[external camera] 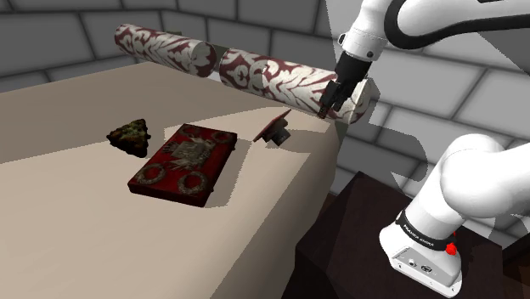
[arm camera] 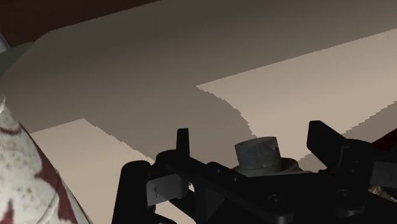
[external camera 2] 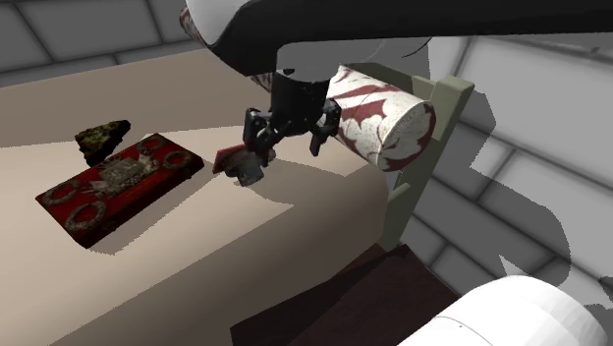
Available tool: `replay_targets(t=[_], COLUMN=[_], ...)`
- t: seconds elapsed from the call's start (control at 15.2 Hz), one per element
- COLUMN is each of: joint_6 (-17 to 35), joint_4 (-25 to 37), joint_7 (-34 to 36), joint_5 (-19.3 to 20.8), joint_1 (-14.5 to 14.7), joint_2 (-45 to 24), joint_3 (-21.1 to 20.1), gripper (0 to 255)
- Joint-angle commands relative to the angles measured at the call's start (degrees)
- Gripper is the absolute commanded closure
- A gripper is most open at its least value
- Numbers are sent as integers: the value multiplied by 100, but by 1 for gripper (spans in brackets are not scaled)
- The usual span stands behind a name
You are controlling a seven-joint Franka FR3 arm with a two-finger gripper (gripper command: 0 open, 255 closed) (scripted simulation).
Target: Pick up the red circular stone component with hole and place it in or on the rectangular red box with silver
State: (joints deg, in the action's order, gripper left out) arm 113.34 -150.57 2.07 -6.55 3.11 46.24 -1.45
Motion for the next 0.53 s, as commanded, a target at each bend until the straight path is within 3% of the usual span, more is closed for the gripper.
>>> replay_targets(t=[0.0,0.46], joint_6=[741,3324], joint_4=[-235,-740], joint_7=[-67,-252], joint_5=[-70,-347], joint_1=[83,436], joint_2=[-206,-1338], joint_3=[-72,-369], gripper=[0,0])
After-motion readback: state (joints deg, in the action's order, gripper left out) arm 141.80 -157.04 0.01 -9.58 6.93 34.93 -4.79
